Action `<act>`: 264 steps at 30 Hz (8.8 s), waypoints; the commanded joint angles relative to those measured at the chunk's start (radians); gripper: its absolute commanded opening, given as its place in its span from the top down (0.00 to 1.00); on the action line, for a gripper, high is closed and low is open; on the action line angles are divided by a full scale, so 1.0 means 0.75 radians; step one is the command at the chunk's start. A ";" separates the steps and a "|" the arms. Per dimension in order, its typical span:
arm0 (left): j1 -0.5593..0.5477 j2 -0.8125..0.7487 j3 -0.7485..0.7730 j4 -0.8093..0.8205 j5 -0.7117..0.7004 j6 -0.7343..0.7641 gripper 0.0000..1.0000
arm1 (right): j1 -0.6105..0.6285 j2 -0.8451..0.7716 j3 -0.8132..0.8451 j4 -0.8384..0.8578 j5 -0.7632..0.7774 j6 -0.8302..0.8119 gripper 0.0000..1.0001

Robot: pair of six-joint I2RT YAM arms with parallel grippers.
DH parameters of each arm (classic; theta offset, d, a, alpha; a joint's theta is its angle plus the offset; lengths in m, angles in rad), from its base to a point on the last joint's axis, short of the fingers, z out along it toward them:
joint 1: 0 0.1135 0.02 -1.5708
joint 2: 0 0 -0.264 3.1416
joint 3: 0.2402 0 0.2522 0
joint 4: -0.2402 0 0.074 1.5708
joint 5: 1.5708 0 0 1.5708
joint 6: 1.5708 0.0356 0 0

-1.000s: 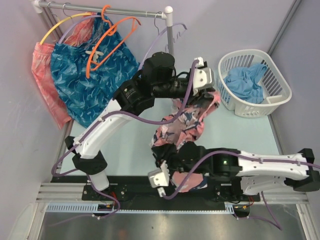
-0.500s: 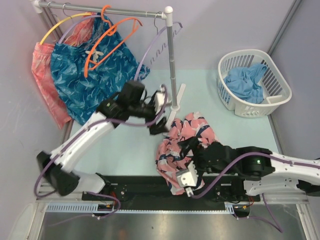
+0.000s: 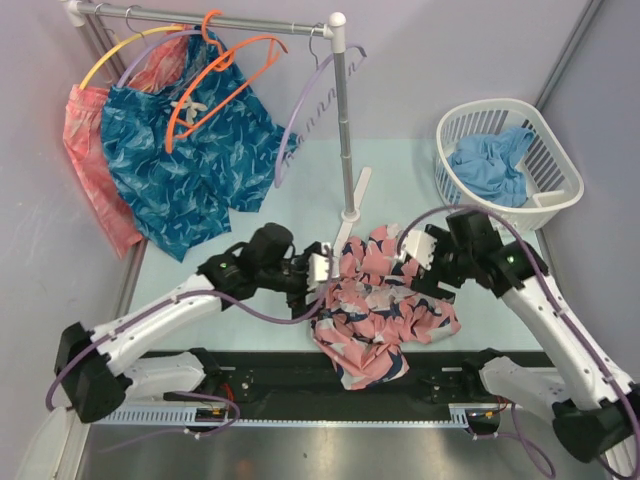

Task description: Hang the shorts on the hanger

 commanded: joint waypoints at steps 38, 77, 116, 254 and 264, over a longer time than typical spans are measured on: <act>-0.215 0.131 0.830 -0.339 -0.512 -0.010 1.00 | -0.568 0.087 0.497 0.399 -0.477 0.400 1.00; 0.235 -0.090 -0.035 -0.430 0.054 0.391 0.31 | 0.019 0.795 -0.088 0.341 -0.576 0.439 0.60; -0.062 -0.065 0.116 -0.190 -0.201 0.222 0.99 | 0.452 -0.332 -0.258 0.232 0.190 0.218 1.00; 1.251 0.671 1.650 -0.278 0.038 -0.236 0.87 | -0.053 -0.189 0.192 0.580 -0.093 1.042 0.00; 1.251 0.546 1.681 -0.192 -0.070 -0.298 1.00 | -0.057 -0.185 0.213 0.607 -0.081 1.028 0.00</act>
